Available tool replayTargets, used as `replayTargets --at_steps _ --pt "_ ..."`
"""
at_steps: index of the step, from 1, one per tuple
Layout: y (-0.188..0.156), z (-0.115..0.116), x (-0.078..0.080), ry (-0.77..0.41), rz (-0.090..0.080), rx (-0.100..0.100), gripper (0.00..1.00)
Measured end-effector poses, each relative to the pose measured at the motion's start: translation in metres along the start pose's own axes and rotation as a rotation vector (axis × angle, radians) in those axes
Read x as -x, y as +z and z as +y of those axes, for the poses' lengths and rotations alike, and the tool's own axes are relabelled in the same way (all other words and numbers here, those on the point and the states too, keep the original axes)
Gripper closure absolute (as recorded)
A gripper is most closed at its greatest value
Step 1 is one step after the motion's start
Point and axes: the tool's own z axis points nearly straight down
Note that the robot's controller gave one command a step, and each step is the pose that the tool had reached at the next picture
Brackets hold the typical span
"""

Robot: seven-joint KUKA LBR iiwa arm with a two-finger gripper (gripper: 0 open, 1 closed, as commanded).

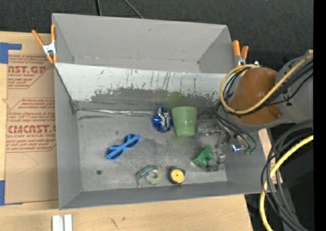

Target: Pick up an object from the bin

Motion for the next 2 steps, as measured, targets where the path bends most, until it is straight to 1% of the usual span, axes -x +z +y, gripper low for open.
replayTargets --at_steps 1,2 --pt "0.000 0.000 0.000 0.001 0.000 0.000 1.00" --pt "-0.125 0.035 -0.001 0.005 -0.008 -0.004 1.00"
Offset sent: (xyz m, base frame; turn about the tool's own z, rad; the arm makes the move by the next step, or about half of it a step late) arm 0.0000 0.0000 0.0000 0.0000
